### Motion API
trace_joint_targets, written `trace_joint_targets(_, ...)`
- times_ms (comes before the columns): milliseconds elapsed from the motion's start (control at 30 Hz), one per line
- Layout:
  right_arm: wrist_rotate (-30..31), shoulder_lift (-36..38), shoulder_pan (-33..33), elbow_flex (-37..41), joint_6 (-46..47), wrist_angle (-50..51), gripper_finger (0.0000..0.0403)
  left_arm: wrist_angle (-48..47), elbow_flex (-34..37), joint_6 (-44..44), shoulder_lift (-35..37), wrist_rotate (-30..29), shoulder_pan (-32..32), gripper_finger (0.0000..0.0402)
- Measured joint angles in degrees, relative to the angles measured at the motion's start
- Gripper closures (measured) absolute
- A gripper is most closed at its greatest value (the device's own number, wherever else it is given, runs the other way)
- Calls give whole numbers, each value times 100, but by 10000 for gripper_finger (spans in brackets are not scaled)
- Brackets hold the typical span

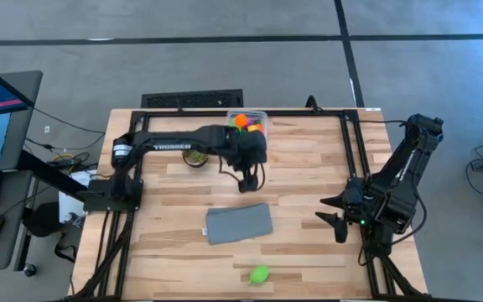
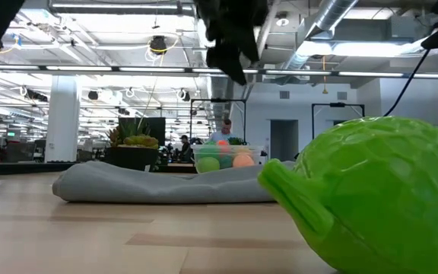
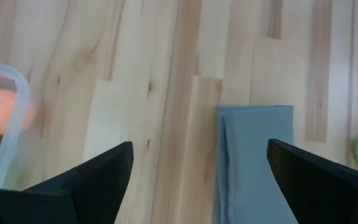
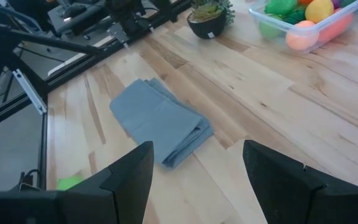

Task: Pick and placing Produce into tupperware
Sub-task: Put the melon into the bin

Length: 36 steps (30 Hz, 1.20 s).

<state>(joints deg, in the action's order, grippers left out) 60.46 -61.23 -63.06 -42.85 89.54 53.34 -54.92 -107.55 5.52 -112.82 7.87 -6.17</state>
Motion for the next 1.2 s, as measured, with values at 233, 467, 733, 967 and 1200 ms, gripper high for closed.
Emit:
trace_joint_targets(233,114,0,-35,0,-117,17,131,51,0,322,437,-1328,715,42)
trace_joint_targets(467,134,0,-33,0,-274,22,131,44,2,533,769,-2737,1384,42)
trace_joint_targets(733,134,0,-31,0,-318,37,131,-295,2,1032,840,-4052,2057,42)
trace_joint_targets(967,134,0,-31,0,-450,26,131,-845,7,1830,840,-4702,2498,42)
trace_joint_targets(1200,134,0,-31,0,-543,24,131,-1354,7,2672,838,-5187,2961,42)
